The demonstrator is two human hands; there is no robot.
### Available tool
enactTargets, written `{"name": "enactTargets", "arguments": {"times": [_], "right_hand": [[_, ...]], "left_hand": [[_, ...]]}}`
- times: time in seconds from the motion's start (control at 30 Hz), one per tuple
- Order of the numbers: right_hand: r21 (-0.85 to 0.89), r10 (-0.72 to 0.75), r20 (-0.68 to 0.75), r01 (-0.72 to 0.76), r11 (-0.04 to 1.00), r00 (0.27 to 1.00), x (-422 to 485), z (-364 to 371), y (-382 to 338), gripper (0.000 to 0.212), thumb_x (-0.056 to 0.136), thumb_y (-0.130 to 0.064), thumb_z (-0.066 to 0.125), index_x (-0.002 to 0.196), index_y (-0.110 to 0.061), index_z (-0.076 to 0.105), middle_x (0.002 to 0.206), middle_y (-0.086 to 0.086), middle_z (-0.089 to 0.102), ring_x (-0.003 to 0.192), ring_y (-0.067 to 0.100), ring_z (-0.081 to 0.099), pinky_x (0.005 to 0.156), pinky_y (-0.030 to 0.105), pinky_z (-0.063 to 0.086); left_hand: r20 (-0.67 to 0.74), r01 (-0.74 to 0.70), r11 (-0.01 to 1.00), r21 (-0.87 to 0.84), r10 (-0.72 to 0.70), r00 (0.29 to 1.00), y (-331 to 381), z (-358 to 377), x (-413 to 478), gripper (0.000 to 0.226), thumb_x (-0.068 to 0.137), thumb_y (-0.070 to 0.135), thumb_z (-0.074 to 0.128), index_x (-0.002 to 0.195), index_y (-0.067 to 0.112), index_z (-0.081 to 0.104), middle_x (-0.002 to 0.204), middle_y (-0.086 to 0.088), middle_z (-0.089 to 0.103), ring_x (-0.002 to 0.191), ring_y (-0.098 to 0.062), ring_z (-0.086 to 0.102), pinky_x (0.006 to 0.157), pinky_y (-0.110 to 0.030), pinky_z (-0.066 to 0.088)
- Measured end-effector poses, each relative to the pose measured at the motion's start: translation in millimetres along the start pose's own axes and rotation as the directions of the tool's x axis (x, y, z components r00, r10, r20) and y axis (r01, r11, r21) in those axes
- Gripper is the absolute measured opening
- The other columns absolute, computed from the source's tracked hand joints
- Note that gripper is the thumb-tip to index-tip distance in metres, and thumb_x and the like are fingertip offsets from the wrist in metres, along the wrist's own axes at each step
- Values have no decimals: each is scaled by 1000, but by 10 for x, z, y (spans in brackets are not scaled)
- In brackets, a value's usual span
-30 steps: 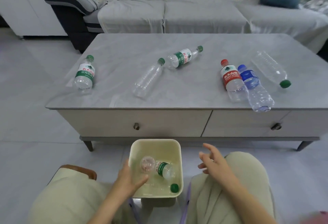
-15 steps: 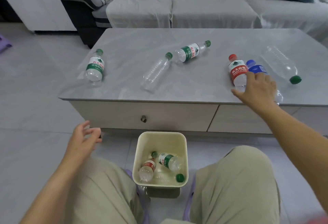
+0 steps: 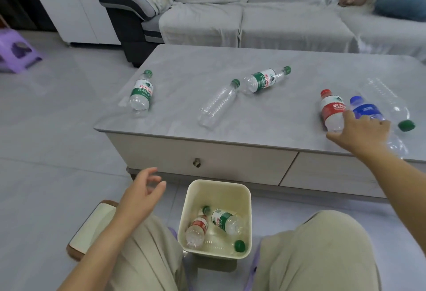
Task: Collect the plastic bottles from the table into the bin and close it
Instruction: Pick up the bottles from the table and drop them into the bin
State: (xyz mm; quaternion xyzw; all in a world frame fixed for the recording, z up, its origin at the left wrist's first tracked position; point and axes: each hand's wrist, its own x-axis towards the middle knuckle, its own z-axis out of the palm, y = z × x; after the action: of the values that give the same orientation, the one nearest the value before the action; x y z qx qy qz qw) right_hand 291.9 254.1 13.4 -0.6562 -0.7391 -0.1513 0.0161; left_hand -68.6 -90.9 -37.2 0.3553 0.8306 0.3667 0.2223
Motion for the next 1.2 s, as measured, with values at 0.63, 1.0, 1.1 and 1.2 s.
{"name": "enactTargets", "arguments": {"times": [0.63,1.0,1.1,1.2], "right_hand": [[715,-448,-163,418,560,879,-1676,-661,-286,65,78,-63,46,132,-28,39,126,-7,45,106,9,53,81,41,53],[545,32,125,-96,833,992,-1012,209,806,63,78,-39,68,131,-13,44,129,21,44,116,40,49,94,53,44],[564,274,125,-296,771,953,-649,279,929,78,75,-42,70,137,-13,33,134,23,39,123,42,39,96,54,40],[565,336,180,-376,735,925,-389,365,897,91,71,-48,73,141,-19,22,134,25,37,122,44,39,95,56,40]], "left_hand": [[136,-298,954,44,290,947,454,1066,-98,101,64,51,78,144,25,23,144,9,37,132,-8,34,109,-27,31],[287,-37,980,196,-21,958,-439,1282,2,119,68,48,78,151,19,-3,162,-3,2,148,-19,-1,118,-42,16],[275,-65,982,176,14,961,-398,1286,33,116,72,45,76,151,15,-3,162,-1,0,148,-17,1,118,-40,16],[268,-73,986,147,31,963,-352,1256,-2,107,79,47,68,151,14,-2,161,-3,3,148,-17,3,118,-40,16]]}}
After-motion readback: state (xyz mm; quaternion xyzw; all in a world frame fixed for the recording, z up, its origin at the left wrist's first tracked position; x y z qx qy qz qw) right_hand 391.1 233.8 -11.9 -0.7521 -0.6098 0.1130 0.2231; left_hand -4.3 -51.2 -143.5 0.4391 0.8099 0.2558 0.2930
